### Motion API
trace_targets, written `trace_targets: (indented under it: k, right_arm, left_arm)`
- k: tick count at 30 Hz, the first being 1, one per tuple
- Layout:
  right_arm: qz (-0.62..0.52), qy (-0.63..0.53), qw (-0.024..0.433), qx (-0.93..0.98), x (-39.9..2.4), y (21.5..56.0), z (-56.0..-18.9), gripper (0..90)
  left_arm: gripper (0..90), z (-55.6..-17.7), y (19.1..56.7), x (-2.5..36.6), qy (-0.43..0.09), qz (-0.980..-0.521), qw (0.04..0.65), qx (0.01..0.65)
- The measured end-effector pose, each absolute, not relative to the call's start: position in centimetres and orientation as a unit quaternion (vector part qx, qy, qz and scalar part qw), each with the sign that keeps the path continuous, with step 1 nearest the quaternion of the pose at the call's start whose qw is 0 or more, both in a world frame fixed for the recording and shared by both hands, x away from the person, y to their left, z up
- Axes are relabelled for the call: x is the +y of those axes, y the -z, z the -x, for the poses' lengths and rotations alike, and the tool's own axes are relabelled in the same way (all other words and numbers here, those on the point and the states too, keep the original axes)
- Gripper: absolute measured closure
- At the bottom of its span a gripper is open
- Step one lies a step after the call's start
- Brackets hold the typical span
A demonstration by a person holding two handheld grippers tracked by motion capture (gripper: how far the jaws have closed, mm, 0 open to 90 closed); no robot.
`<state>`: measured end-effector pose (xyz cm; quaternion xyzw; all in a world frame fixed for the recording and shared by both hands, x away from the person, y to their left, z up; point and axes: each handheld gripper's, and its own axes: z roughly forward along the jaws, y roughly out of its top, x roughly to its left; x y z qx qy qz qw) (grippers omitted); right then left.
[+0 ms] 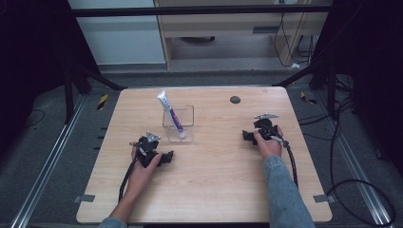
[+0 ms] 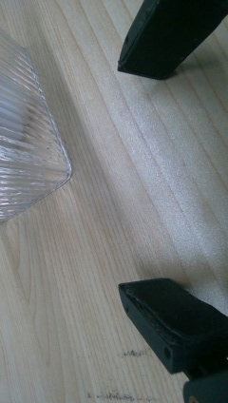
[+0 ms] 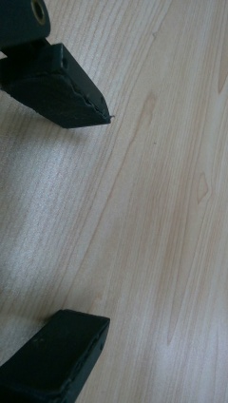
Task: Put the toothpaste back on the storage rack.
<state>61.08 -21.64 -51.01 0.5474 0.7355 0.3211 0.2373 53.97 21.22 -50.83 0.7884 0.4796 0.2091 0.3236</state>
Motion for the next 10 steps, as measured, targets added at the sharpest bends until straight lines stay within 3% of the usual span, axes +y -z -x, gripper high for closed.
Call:
trace_targets:
  k: [3, 10]
  right_arm:
    - [-0.552, -0.315, 0.238, 0.735, -21.70, 51.07, -61.09, 0.4]
    - [-0.566, -0.310, 0.242, 0.725, -21.72, 51.10, -60.96, 0.3]
  left_arm:
    - [0.0, -53.97, 50.83, 21.22, -0.209, -0.788, 0.324, 0.480]
    - [0.0, -53.96, 50.83, 21.22, -0.209, -0.788, 0.324, 0.480]
